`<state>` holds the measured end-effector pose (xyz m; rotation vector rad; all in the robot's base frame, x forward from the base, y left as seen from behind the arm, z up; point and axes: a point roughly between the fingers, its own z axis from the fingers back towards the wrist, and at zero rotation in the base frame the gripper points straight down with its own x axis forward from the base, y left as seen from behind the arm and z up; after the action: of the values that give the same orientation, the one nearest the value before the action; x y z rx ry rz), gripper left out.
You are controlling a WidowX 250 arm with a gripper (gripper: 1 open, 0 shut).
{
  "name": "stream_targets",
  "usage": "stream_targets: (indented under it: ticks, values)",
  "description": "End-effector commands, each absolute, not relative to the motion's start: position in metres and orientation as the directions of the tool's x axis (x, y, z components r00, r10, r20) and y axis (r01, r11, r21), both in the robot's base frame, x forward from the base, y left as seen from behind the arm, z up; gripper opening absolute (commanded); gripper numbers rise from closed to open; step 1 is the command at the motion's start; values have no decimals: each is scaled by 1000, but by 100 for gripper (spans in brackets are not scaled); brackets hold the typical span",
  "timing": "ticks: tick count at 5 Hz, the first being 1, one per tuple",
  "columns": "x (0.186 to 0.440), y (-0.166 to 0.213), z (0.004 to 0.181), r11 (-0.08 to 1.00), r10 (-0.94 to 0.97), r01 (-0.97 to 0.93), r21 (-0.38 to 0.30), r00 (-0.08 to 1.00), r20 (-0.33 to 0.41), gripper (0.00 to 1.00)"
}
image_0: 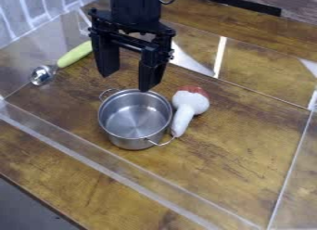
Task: Put the mushroom in the silver pot
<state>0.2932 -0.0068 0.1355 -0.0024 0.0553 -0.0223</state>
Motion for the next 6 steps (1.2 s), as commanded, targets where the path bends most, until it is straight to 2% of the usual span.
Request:
stream_targets:
  ticks: [1,4,6]
  values:
    - [293,-8,124,1000,-27,27,-10,996,-80,100]
    - [328,-32,120,999,7,-8,-47,1000,-20,100]
    - [341,-41,94,997,8,-5,-80,999,43,100]
